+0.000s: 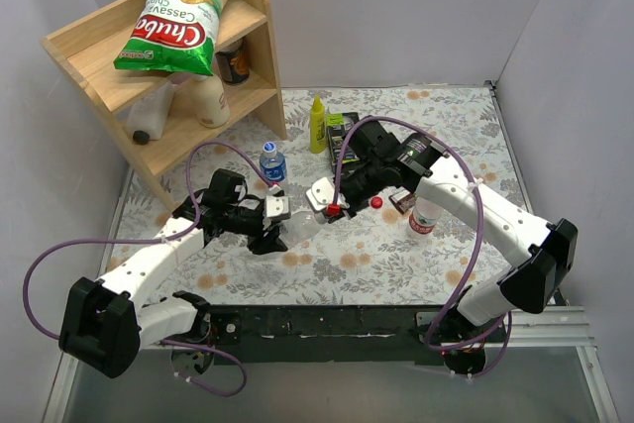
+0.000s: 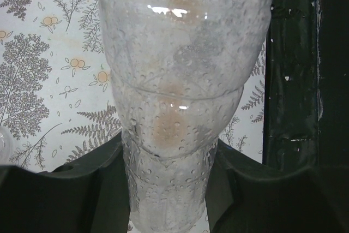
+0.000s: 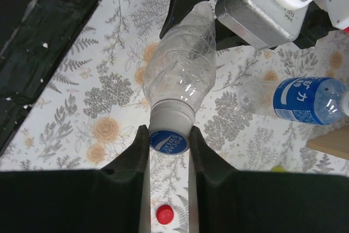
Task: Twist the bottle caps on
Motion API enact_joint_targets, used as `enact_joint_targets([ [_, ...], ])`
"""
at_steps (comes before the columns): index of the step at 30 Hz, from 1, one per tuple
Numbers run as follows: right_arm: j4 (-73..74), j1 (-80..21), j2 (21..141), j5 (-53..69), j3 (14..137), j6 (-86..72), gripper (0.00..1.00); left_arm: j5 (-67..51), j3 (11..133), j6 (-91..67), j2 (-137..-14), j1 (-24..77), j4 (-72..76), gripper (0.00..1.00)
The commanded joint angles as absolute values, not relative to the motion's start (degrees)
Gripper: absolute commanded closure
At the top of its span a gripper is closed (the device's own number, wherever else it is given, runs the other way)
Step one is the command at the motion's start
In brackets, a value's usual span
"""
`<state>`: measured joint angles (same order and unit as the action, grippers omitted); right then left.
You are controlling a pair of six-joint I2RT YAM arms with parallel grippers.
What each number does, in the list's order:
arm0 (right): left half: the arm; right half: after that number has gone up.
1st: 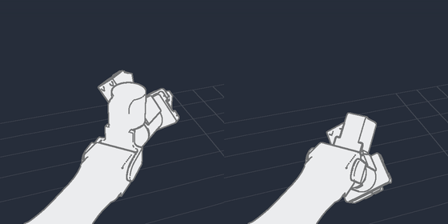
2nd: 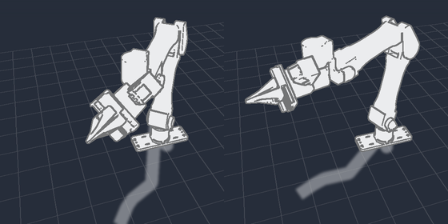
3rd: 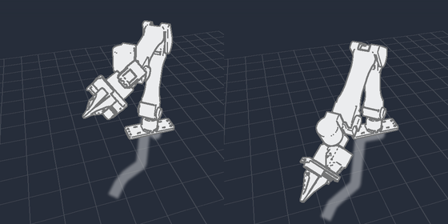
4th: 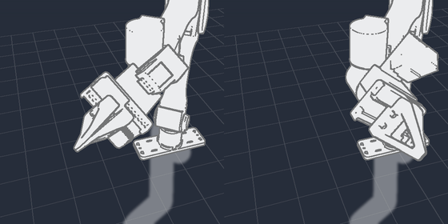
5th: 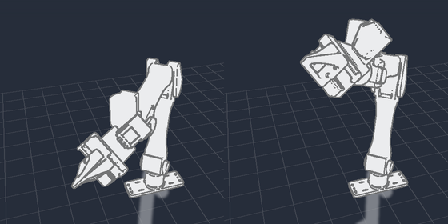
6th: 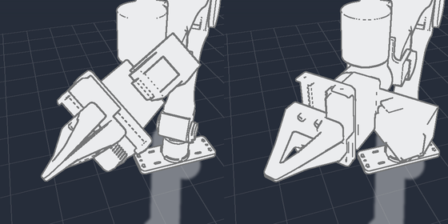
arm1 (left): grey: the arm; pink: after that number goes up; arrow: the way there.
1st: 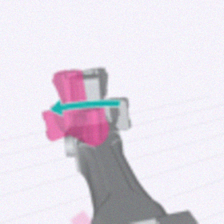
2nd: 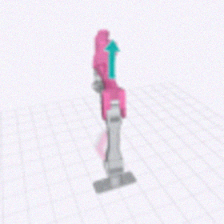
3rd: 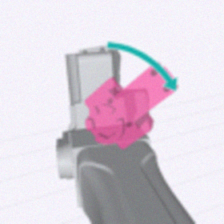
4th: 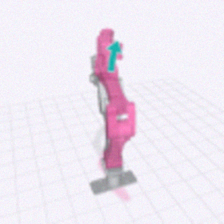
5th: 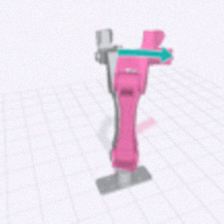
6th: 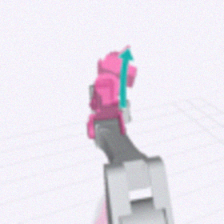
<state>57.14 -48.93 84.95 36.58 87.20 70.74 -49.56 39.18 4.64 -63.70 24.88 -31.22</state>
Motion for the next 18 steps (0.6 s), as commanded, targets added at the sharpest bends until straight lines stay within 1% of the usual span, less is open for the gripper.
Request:
enact_joint_targets([
  [1,55.03,-49.39,85.16,37.36,87.19,67.69,0.94,-50.72,40.35,3.26,-62.84,24.96,-28.48,1.00],
  [2,52.76,-49.31,85.51,36.66,87.27,62.72,0.99,-50.10,39.91,2.03,-61.88,24.96,-27.26,1.00],
  [4,51.68,-49.13,87.35,36.47,88.41,56.54,0.99,-47.13,37.63,-3.30,-60.39,24.96,-21.38,1.00],
  [5,51.59,-49.04,88.32,37.26,89.29,50.86,0.99,-46.07,36.57,-4.99,-59.25,24.96,-19.01,1.00],
  [7,52.38,-48.78,91.21,38.84,92.54,45.90,0.99,-42.82,33.59,-10.86,-56.00,24.96,-11.54,1.00],
  [9,52.38,-48.61,92.72,40.51,94.12,38.72,0.99,-42.10,32.35,-12.48,-53.71,25.05,-7.06,1.00],
  [12,49.85,-48.52,93.78,42.36,93.08,31.85,0.99,-40.61,31.73,-13.53,-53.44,25.14,-5.28,1.00],
  [14,48.87,-48.17,93.69,42.97,92.81,29.98,0.99,-39.47,31.73,-13.45,-53.53,25.14,-5.19,1.00],
  [18,46.68,-45.89,95.44,45.35,94.57,22.78,0.99,-39.37,30.85,-14.23,-52.73,25.14,-4.31,1.00],
])
